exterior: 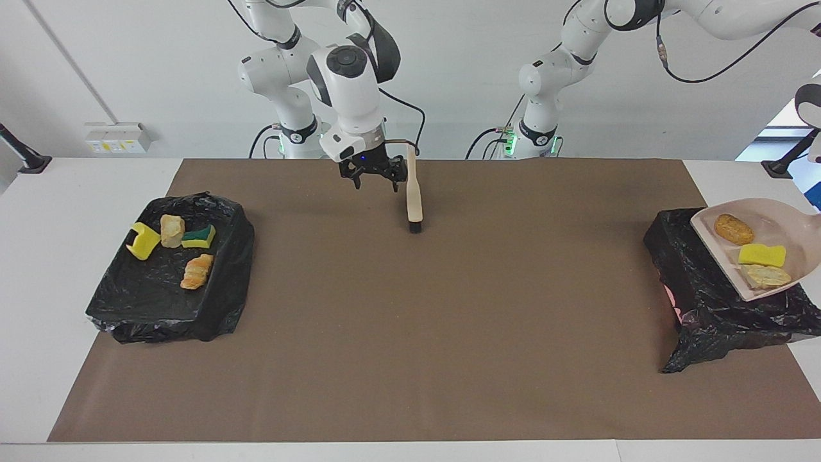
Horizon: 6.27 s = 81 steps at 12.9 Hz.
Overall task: Sweep and dump trash in bin
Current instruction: 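Tip the dustpan over the trash bag with the left gripper, then bring the empty dustpan back to the table center with the left gripper, then set the dustpan down and withdraw the left gripper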
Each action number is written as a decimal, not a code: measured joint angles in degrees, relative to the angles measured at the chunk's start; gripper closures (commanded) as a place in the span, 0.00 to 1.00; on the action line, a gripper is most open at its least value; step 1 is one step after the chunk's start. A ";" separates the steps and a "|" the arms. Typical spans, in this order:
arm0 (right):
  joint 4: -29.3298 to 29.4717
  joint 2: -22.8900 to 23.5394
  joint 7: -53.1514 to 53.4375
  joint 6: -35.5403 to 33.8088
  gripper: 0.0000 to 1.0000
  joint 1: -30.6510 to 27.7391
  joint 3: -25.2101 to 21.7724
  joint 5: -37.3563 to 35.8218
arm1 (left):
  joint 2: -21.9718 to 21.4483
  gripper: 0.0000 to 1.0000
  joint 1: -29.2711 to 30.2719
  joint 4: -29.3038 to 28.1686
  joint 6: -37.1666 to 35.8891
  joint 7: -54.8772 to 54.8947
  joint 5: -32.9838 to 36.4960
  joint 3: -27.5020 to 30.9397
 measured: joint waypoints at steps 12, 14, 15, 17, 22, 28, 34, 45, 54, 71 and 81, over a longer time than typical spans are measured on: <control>10.99 -0.41 -14.31 -8.93 0.00 -12.55 -0.12 -4.92 | -0.87 1.00 -5.72 1.83 -0.19 -11.76 22.80 -0.38; 13.13 -0.45 -15.05 -11.43 0.00 -13.25 -0.13 -5.07 | -2.91 1.00 -5.78 1.95 -0.21 -11.75 20.18 -0.69; 13.98 -0.45 -16.41 -11.95 0.00 -13.75 -0.14 -5.13 | -3.94 1.00 -5.96 1.90 -0.39 -11.66 16.93 -0.87; 15.99 -0.41 -19.42 -13.83 0.00 -14.59 -0.25 -7.22 | -5.02 1.00 -6.94 1.73 -1.53 -11.59 11.40 -1.06; 22.53 2.14 -20.52 -20.01 0.00 -15.21 -0.39 -8.50 | -4.98 1.00 -11.65 0.91 -9.58 -13.28 -8.85 -1.41; 24.40 4.08 -20.54 -20.04 0.00 -18.84 -1.25 -3.41 | -4.97 1.00 -24.32 -2.46 -16.91 -41.53 -20.12 -1.81; 24.30 4.07 -20.55 -20.16 0.00 -18.25 -0.47 -3.42 | -5.11 1.00 -34.76 -3.11 -19.44 -68.39 -30.30 -1.92; 24.31 4.07 -20.55 -20.16 0.00 -16.45 -0.04 -5.95 | 9.71 1.00 -55.74 9.40 -19.82 -118.18 -35.18 -2.09; 24.17 3.99 -20.48 -20.18 0.00 -16.52 -0.14 -5.91 | 18.89 1.00 -60.27 13.37 -15.14 -131.23 -36.64 -2.98; 22.85 2.97 -20.48 -20.41 0.00 -16.78 -0.58 -6.30 | 21.03 0.38 -60.39 13.28 -13.68 -134.28 -42.91 -4.53; 25.46 2.09 -22.74 -24.24 0.00 -17.53 -1.23 -7.99 | 11.81 0.00 -54.93 11.05 -14.01 -131.68 -39.00 -2.47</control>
